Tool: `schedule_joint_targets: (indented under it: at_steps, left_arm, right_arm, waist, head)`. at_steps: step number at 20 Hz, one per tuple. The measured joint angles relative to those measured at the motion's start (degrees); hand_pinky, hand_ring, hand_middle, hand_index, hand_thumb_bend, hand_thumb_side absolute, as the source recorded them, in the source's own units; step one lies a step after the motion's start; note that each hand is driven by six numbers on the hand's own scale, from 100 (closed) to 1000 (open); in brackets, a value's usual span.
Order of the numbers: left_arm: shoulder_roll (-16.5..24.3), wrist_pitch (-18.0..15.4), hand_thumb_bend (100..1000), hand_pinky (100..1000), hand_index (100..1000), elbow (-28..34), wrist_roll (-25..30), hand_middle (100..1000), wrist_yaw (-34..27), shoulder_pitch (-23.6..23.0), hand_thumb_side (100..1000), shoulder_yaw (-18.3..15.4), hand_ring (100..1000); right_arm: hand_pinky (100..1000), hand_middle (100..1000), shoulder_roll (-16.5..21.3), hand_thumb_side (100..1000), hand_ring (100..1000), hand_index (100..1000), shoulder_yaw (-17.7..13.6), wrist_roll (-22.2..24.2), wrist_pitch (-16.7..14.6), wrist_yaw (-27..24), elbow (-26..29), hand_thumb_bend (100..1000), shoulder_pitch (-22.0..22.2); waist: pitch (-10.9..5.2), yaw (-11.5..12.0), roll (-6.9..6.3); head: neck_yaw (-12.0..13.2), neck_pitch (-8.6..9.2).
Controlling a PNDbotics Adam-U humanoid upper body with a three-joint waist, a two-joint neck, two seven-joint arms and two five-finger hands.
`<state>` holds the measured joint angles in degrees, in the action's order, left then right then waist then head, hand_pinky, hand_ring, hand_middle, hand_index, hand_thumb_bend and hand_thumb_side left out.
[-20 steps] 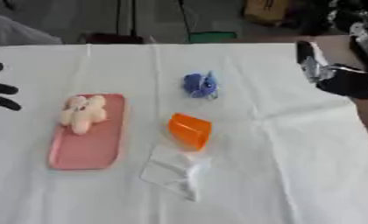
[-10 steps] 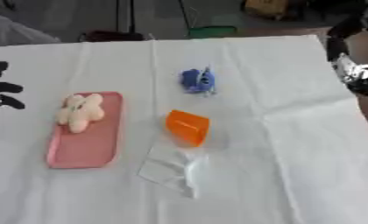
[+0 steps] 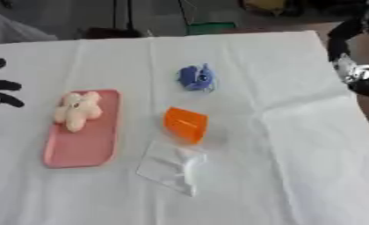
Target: Pick up objects on the table and place them in the box.
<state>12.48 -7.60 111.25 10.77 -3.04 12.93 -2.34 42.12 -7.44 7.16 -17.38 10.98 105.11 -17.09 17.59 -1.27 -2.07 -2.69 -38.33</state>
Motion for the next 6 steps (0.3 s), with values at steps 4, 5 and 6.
schedule_joint_targets:
  at_steps: [4,5,6]
  left_arm:
    - [0.0,0.04,156,564,800,0.0,-0.19,823,0.0,0.0,889,-0.01,692]
    - [0.0,0.05,156,564,798,0.0,-0.21,823,0.0,0.0,889,-0.01,692]
    - [0.0,0.06,155,564,791,0.0,-0.21,823,0.0,0.0,888,-0.01,691]
  right_arm:
    - [627,916,-0.05,554,657,843,-0.02,-0.03,0.16,-0.21,0.01,145,0.01]
    - [627,916,-0.05,554,657,843,-0.02,-0.05,0.2,-0.27,0.02,145,0.01]
    - [627,915,-0.05,552,658,843,-0.02,-0.07,0.23,-0.34,0.03,147,0.01]
  waist:
    - [-0.21,0.16,0.18]
    - [-0.28,0.16,0.22]
    - [-0.33,0.17,0.27]
  head:
    - [0.06,0.0]
    - [0.05,0.0]
    - [0.05,0.0]
